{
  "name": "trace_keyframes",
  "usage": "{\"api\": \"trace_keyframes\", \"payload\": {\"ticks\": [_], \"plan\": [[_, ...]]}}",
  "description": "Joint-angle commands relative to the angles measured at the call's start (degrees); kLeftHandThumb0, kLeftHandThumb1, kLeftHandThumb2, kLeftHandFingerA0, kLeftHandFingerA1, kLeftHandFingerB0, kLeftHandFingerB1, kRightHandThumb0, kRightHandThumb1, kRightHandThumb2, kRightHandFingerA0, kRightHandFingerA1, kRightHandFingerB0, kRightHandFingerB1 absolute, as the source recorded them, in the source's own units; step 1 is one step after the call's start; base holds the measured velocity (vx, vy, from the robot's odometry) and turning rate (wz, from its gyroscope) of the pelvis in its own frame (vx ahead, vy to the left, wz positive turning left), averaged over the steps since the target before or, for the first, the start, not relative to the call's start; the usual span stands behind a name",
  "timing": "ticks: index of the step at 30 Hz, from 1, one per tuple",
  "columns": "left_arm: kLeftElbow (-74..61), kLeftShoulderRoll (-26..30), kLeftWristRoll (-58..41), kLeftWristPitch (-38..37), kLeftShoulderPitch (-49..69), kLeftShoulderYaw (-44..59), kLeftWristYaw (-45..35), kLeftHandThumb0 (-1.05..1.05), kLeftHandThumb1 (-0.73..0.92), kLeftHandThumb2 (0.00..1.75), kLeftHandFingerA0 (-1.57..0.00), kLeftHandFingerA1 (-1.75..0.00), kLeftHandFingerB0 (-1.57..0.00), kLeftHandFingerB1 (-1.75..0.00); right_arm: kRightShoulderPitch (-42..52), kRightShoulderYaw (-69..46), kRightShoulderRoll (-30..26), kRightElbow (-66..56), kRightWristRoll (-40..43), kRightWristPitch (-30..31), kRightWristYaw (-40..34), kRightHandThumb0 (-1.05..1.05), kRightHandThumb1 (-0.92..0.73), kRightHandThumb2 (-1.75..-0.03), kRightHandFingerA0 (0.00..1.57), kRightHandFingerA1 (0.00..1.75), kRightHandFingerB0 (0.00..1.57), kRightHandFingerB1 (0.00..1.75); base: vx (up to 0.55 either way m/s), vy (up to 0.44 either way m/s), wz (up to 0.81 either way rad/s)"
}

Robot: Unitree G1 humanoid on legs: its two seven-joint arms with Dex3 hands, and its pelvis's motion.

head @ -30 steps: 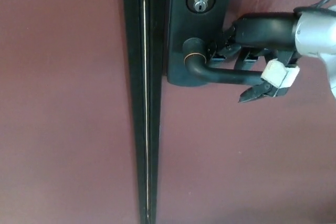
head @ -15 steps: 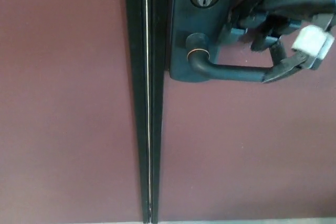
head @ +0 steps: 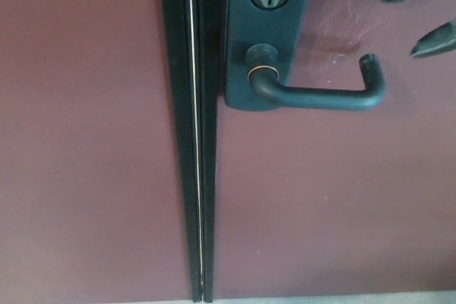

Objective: The robot walks towards the door handle and put its right hand on it and twist the handle

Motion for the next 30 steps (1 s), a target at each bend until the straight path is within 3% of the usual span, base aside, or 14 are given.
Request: {"api": "trace_keyframes", "payload": {"ticks": [1, 7, 8, 12, 15, 18, 19, 22, 23, 25, 30], "plan": [[0.26, 0.39, 0.61, -0.13, 0.5, 0.13, -1.1, -0.33, 0.57, 0.57, -0.71, -0.52, -0.69, -0.67, 2.66, -7.63, -5.68, -5.6, 5.28, 2.3, 1.17, -0.35, -0.19, -0.84, 0.01, 0.48, 0.0, 0.45, 0.0, 0.0, 0.0], [0.45, 0.15, 0.85, -0.08, 0.22, 0.33, -0.83, -0.33, 0.57, 0.57, -0.73, -0.54, -0.7, -0.67, 15.9, -25.51, -12.81, -15.69, 13.52, 2.88, 5.59, -0.35, -0.18, -0.84, 0.01, 0.48, 0.0, 0.45, 0.0, 0.0, 0.0], [0.41, 0.11, 0.87, -0.18, 0.34, 0.4, -0.87, -0.33, 0.57, 0.57, -0.73, -0.55, -0.7, -0.68, 20.43, -30.42, -12.81, -18.21, 14.5, 2.97, 6.64, -0.73, -0.5, -0.56, 0.18, 0.31, 0.2, 0.28, 0.0, 0.0, 0.0], [0.35, -0.09, 0.85, -0.23, 0.53, 0.51, -0.7, -0.33, 0.57, 0.57, -0.74, -0.56, -0.7, -0.68, 35.14, -44.17, -9.76, -25.97, 15.86, 2.44, 9.95, -0.69, -0.49, -0.56, 0.19, 0.31, 0.21, 0.28, 0.0, 0.0, 0.0], [0.36, 0.17, 0.81, 0.04, 0.37, 0.63, -0.97, -0.32, 0.57, 0.57, -0.75, -0.56, -0.69, -0.67, 48.99, -55.72, -3.39, -29.39, 15.82, -2.79, 12.85, -0.68, -0.48, -0.56, 0.2, 0.32, 0.22, 0.29, 0.0, 0.0, 0.0], [0.45, 0.09, 0.62, 0.1, 0.45, 0.85, -1.13, -0.32, 0.57, 0.57, -0.75, -0.55, -0.69, -0.67, 56.45, -62.39, 1.79, -30.51, 17.4, -5.68, 12.54, -0.67, -0.49, -0.56, 0.22, 0.33, 0.22, 0.28, 0.0, 0.0, 0.0], [0.54, 0.02, 0.64, 0.24, 0.36, 0.86, -1.11, -0.32, 0.57, 0.57, -0.74, -0.55, -0.68, -0.66, 60.74, -66.24, 6.3, -31.37, 17.79, -7.42, 11.36, -0.32, -0.21, -0.85, 0.08, 0.51, 0.06, 0.48, 0.0, 0.0, 0.0], [0.56, -0.21, 0.76, 0.14, 0.31, 0.75, -1.15, -0.33, 0.57, 0.57, -0.74, -0.55, -0.68, -0.66, 67.21, -70.36, 13.5, -32.46, 19.41, -10.78, 8.31, -0.32, -0.22, -0.85, 0.08, 0.51, 0.06, 0.48, 0.0, 0.0, 0.0], [0.54, -0.25, 0.69, 0.12, 0.35, 0.82, -1.12, -0.33, 0.57, 0.57, -0.74, -0.54, -0.68, -0.66, 69.46, -70.75, 15.57, -32.51, 19.83, -11.85, 7.36, -0.65, -0.5, -0.56, 0.24, 0.35, 0.21, 0.28, 0.0, 0.0, 0.0], [0.44, -0.32, 0.94, -0.28, 0.37, 0.59, -0.75, -0.33, 0.57, 0.57, -0.74, -0.54, -0.68, -0.66, 76.23, -69.16, 21.93, -31.73, 18.52, -16.15, 3.95, -0.66, -0.51, -0.56, 0.24, 0.35, 0.2, 0.28, 0.0, 0.0, 0.0], [0.48, -0.25, 1.17, -0.13, -0.14, 0.45, -0.41, -0.31, 0.57, 0.57, -0.75, -0.55, -0.68, -0.66, 84.54, -58.25, 28.59, -24.42, 12.21, -20.96, -4.54, -0.64, -0.52, -0.56, 0.23, 0.34, 0.19, 0.28, 0.0, 0.0, 0.0]]}}
